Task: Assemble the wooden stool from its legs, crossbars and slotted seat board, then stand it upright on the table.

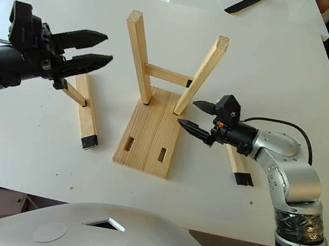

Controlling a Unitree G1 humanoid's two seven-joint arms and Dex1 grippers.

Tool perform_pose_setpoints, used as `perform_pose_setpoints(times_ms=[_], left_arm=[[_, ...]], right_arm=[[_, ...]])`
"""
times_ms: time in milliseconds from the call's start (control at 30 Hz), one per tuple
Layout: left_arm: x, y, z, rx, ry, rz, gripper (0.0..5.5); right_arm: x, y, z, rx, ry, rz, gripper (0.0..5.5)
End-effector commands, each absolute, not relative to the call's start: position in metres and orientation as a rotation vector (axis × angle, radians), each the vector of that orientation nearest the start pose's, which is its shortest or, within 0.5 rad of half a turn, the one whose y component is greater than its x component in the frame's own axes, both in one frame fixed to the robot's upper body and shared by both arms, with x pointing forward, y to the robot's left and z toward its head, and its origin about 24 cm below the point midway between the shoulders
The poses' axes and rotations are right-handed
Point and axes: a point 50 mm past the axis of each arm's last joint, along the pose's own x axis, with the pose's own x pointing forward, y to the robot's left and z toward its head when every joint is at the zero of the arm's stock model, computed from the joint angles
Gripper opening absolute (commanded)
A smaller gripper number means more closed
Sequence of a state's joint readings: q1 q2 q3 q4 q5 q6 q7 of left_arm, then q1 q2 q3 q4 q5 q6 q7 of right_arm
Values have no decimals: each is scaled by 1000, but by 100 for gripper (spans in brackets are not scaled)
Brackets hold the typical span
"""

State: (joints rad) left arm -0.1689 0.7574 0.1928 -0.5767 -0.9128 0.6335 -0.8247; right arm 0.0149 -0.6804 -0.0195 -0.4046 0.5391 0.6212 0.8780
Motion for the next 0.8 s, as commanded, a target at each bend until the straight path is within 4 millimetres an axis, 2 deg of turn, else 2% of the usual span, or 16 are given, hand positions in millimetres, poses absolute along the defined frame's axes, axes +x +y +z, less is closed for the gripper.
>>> perform_pose_setpoints(times_ms=[33, 167, 300, 400, 600, 800], left_arm=[[182, 164, 159, 155, 212, -1247, 228], [160, 166, 121, 139, 382, -1194, 228], [165, 176, 84, 195, 501, -1010, 228], [163, 180, 67, 245, 549, -971, 228], [156, 193, 55, 361, 617, -1010, 228], [160, 209, 61, 494, 638, -1095, 228]], right_arm=[[208, -194, 104, -62, 373, 1001, 373], [206, -197, 104, -62, 381, 993, 373], [206, -197, 105, -65, 383, 1001, 373], [207, -196, 106, -67, 382, 1009, 373], [207, -195, 105, -66, 382, 1008, 373], [206, -195, 103, -62, 374, 992, 373]])
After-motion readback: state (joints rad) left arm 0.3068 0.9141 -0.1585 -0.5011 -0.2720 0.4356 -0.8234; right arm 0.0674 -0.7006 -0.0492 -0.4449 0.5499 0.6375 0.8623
